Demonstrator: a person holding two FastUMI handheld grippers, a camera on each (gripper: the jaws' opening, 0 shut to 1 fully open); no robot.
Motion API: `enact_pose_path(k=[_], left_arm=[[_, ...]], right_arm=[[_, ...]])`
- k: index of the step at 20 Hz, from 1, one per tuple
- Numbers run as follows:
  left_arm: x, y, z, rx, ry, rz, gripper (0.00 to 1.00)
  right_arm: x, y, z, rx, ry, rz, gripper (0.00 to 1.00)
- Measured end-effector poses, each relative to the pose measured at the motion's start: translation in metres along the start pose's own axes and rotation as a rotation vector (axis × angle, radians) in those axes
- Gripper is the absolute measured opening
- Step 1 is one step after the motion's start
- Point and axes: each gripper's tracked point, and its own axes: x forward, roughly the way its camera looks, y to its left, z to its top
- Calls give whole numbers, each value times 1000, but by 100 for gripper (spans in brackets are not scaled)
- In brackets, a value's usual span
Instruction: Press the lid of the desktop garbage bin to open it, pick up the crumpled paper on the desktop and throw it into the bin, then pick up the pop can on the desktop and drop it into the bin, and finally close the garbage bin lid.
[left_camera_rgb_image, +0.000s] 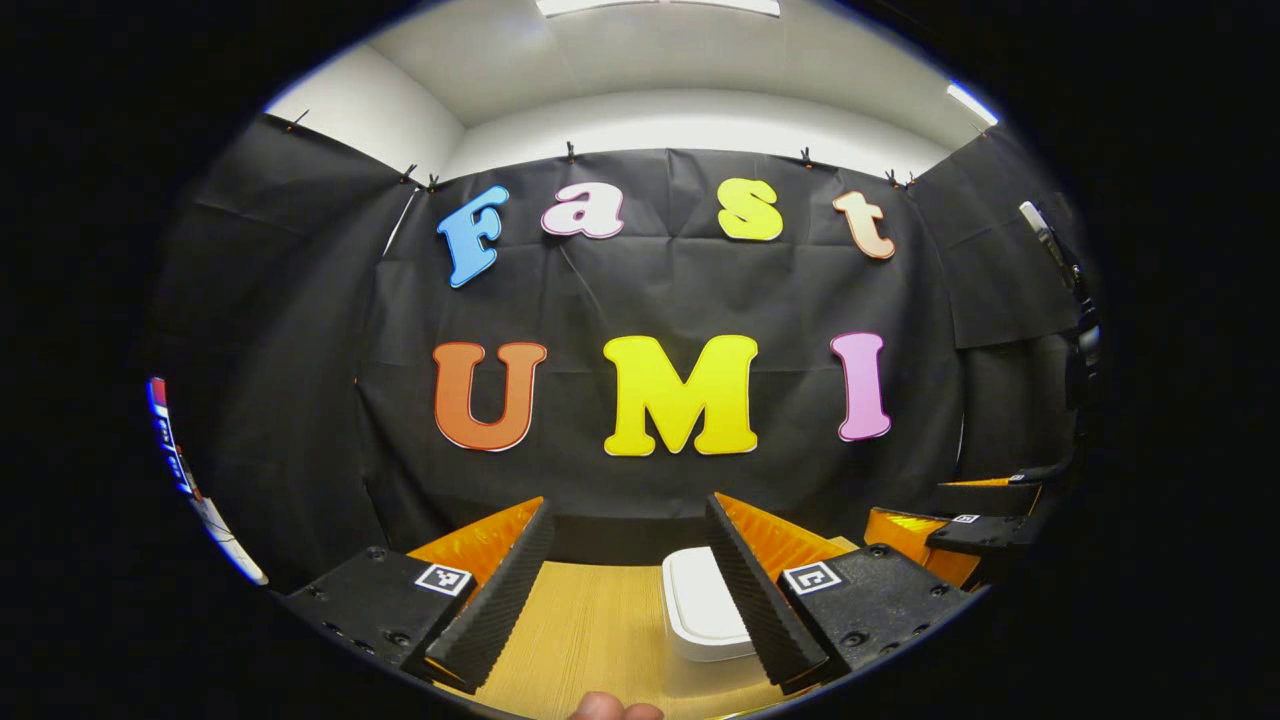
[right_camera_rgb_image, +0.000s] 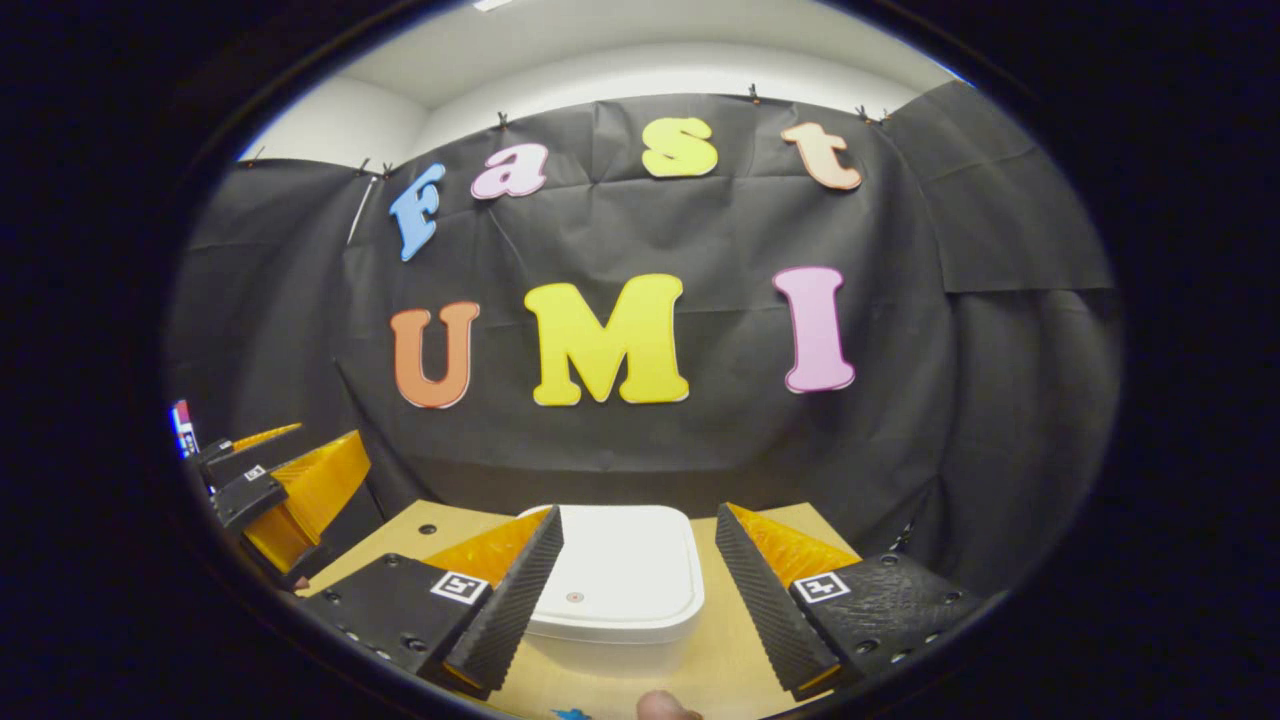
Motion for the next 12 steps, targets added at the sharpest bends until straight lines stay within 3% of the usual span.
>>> enact_pose_path(k=[5,6,7,10,12], left_arm=[[-6,9,1,4,-3,19,97],[-7,10,0,5,-3,22,97],[-6,12,-1,3,-2,27,97],[-8,15,-4,4,10,34,97],[-8,18,-6,10,13,41,97]], right_arm=[[11,6,-14,-10,64,6,93],[13,10,-17,-18,76,13,70],[17,12,-20,-29,88,11,63],[24,18,-30,-40,130,17,62],[30,20,-36,-44,150,21,27]])
